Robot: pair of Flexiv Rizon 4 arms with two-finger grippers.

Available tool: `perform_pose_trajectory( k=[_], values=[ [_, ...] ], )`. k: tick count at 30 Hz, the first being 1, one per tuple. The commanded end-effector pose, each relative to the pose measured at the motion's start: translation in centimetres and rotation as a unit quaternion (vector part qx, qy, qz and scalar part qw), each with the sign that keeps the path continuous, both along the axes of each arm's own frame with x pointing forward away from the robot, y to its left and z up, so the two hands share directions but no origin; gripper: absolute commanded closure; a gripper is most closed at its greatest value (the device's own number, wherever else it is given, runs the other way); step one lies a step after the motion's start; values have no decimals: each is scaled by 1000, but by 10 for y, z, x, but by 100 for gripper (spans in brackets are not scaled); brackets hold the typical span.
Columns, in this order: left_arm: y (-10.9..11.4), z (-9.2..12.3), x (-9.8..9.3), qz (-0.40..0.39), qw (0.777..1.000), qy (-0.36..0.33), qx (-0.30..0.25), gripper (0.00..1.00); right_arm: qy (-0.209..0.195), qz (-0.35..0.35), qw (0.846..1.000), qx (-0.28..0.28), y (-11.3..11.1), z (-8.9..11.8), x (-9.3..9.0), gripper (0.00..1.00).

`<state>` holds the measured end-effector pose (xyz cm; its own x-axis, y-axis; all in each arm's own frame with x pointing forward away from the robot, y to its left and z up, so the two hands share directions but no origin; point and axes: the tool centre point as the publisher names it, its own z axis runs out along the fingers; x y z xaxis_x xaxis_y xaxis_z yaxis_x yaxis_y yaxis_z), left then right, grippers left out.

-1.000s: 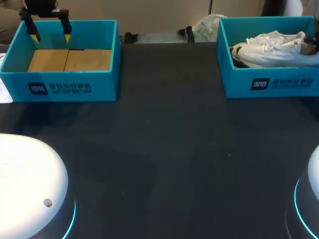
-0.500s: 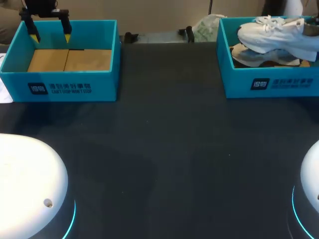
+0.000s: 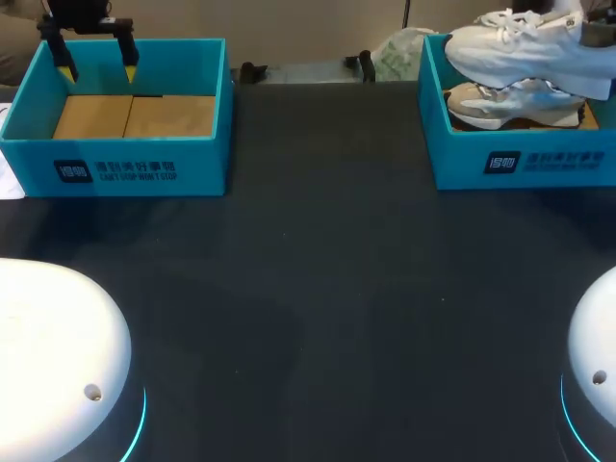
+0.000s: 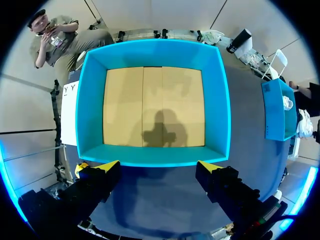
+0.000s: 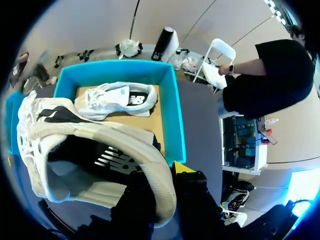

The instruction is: Take the shoe out of the shoebox, open the shoe tongue, remove and reinsert the insole, then place the shoe into the shoebox

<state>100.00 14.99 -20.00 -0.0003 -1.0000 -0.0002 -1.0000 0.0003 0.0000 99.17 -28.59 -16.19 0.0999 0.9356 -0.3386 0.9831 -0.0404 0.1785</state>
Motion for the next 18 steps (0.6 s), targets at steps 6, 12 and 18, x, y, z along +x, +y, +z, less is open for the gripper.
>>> perform_pose_trajectory(
  k=[6, 12, 18],
  values=[
    [0, 0, 0, 0, 1000, 0, 0, 0, 14, 26, 1000, -6, 40, 24, -41, 100],
    [0, 0, 0, 0, 1000, 0, 0, 0, 20, 33, 999, -4, 69, 22, -68, 100],
    [0, 0, 0, 0, 1000, 0, 0, 0, 15, 36, 999, -7, 95, 18, -96, 100]
  ],
)
